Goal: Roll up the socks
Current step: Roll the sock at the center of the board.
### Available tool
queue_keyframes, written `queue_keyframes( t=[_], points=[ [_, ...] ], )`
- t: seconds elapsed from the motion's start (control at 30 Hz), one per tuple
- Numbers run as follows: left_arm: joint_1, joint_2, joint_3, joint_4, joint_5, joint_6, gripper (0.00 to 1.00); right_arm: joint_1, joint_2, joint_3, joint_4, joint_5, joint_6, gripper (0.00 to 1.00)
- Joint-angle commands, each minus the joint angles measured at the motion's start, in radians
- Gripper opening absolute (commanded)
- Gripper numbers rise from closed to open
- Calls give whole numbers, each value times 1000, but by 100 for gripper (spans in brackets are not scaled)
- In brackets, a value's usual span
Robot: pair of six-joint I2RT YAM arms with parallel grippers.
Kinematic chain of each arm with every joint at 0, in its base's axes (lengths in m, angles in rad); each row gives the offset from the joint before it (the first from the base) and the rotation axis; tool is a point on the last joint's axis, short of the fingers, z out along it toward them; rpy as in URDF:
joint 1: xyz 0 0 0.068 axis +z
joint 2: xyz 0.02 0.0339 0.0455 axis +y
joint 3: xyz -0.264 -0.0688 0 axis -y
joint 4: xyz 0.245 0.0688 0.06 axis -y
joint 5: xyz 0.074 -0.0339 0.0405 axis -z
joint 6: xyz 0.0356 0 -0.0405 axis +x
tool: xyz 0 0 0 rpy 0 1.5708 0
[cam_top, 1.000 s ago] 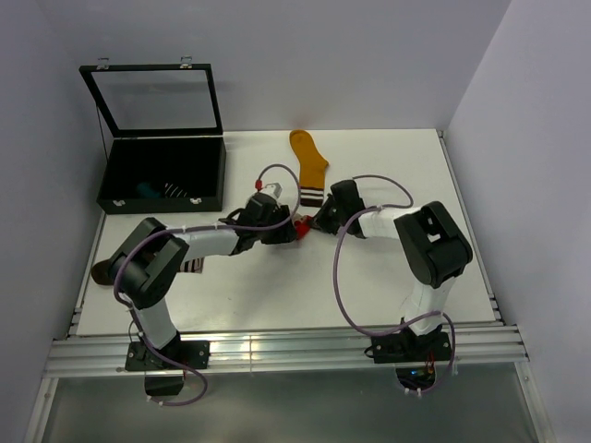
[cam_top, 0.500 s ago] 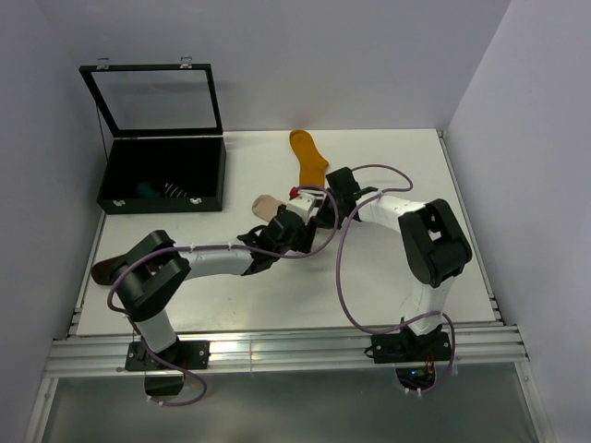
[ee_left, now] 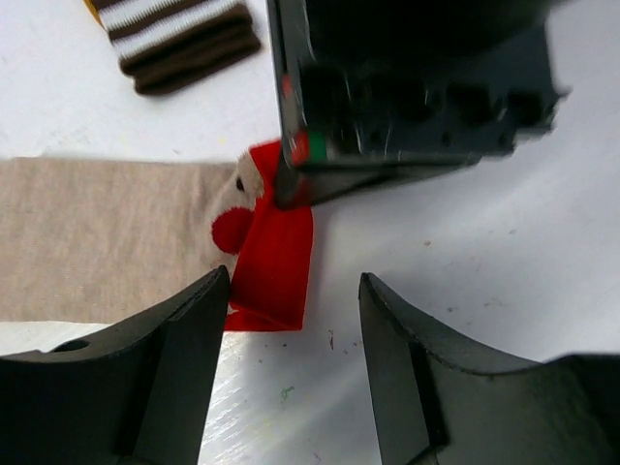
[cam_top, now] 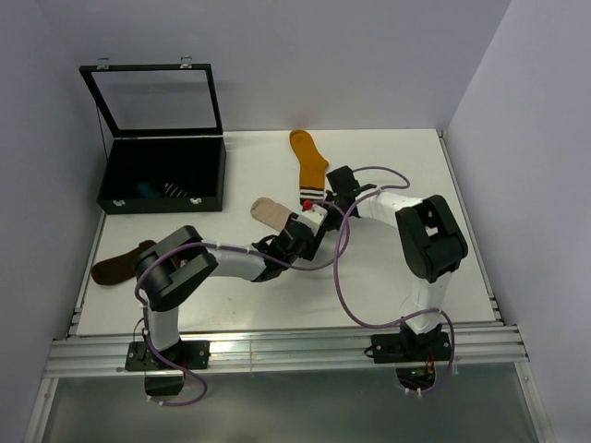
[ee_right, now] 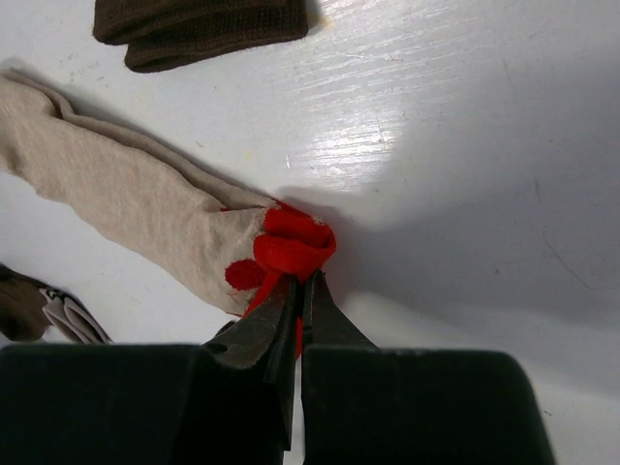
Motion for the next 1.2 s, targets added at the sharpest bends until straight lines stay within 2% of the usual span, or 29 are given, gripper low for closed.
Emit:
queue_keyframes(
  t=[0.0, 0.3, 0.4, 0.6, 0.8, 0.97, 1.13, 1.17],
  points=[
    [-15, 35, 26, 51, -36, 33, 61, -14, 27, 34, -40, -28, -24, 0],
    [-15, 84, 60, 21, -65, 36, 56, -26, 41, 30, -33, -57, -26, 0],
    [-15, 97, 76, 4, -69, 34, 51, -28, 41, 27, -29, -60, -24, 0],
    [-17, 112, 94, -15, -65, 41, 30, -28, 47, 19, -20, -81, -18, 0],
    [-17, 100, 89, -15, -68, 27, 1, -29, 30, 13, -7, -84, -22, 0],
    [-10, 81, 89, -54, -7, -13, 0, -40, -29, -33, 73, -101, -4, 1],
    [39, 52, 96, -113, 116, -97, 0, -51, -106, -101, 196, -106, 28, 23],
    [66, 48, 94, -120, 162, -135, 0, -55, -120, -122, 231, -95, 33, 31]
  ],
)
